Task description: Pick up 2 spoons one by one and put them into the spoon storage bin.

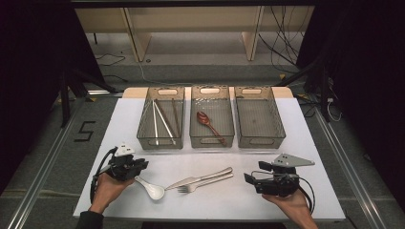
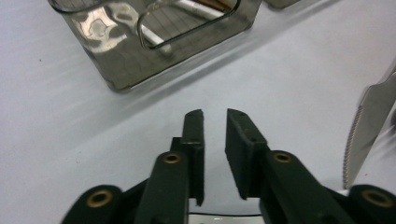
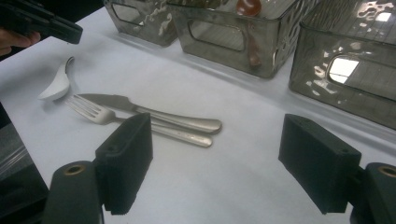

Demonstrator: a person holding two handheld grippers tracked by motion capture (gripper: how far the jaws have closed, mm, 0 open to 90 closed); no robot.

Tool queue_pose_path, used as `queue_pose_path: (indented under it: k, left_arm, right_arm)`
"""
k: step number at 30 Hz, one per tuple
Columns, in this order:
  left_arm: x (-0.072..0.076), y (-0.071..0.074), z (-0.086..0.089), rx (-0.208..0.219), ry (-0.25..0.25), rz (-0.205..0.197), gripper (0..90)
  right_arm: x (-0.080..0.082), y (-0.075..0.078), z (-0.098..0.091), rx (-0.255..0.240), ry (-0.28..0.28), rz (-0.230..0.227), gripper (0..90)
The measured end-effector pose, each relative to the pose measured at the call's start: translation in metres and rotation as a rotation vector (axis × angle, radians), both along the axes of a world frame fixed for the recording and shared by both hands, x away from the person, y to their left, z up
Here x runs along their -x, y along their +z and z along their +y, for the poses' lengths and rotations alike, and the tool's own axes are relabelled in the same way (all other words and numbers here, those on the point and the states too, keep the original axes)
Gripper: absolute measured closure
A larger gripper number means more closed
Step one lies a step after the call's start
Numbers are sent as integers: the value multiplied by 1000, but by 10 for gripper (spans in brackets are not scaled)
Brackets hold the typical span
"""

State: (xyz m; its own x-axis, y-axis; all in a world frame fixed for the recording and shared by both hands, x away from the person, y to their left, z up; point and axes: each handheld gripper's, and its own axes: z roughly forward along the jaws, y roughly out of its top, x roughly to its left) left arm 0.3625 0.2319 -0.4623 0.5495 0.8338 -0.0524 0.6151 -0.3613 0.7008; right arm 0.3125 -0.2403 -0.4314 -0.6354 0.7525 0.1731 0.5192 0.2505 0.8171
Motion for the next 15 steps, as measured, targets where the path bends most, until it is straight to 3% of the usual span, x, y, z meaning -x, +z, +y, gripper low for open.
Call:
queue_pose_path:
  k: [3,5,15]
  left_arm:
    - [-2,-5,-1,-49,-13,13,855]
    - [-4,-8,-1,-51,-23,32,885]
    - [-8,-18,-2,-129,-45,120,888]
  right_arm:
    - [2,-3,1,4,5,6,265]
    - [2,-4,2,4,7,10,265]
    - [4,-5,0,6,8,14,266]
